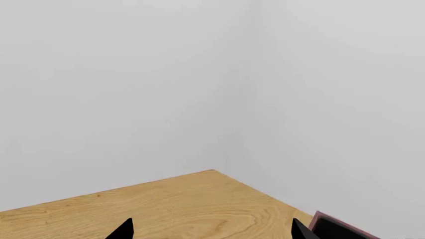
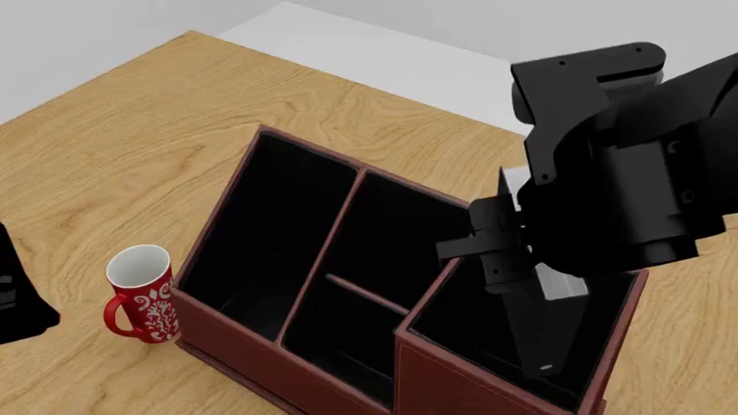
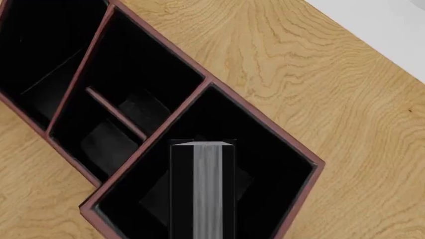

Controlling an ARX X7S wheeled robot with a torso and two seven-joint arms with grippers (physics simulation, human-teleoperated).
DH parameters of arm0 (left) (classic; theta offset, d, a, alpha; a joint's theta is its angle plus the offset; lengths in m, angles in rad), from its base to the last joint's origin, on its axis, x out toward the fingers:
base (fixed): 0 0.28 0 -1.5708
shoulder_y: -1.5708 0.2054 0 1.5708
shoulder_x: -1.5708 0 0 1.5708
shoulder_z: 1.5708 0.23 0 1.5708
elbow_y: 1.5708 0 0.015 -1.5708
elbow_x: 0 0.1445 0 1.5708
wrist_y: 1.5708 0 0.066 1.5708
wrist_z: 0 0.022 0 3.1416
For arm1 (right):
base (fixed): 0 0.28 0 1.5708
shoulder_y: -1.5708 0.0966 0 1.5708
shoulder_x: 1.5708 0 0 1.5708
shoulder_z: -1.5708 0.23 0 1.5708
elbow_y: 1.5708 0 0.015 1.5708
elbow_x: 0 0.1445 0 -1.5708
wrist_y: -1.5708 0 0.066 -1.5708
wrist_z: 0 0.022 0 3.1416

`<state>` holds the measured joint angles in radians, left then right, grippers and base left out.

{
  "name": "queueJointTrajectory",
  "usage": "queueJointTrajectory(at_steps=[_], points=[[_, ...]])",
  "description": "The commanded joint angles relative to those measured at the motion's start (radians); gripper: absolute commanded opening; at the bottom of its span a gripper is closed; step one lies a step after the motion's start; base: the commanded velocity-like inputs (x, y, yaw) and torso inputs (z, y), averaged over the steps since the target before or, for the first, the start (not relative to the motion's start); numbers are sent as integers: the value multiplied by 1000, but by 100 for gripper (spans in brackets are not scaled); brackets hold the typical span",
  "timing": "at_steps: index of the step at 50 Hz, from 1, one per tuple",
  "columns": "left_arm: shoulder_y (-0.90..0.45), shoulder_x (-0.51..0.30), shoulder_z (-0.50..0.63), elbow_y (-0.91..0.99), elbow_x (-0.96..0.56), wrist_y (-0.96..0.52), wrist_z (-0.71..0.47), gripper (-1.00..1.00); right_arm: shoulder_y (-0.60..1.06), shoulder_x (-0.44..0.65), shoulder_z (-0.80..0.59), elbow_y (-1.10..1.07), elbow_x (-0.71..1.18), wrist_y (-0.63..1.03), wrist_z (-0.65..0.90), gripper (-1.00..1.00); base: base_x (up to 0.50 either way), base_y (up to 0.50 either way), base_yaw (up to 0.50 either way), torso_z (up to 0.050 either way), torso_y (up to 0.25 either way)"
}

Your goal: Pick up the book and place it in the right compartment of the caddy.

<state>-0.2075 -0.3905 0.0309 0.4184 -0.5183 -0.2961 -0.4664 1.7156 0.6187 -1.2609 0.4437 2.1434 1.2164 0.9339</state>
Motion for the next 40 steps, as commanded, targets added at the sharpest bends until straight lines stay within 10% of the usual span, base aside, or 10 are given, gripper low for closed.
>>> queueJointTrajectory(at_steps=[1, 40], points=[[-7, 3, 13, -22, 12, 10, 5, 100, -1, -11, 10, 26, -101, 6, -69, -100, 0, 0, 0, 0, 0], [-8, -2, 36, -32, 27, 15, -1, 100, -63, -39, -30, 81, -248, -53, -207, -100, 0, 0, 0, 0, 1]])
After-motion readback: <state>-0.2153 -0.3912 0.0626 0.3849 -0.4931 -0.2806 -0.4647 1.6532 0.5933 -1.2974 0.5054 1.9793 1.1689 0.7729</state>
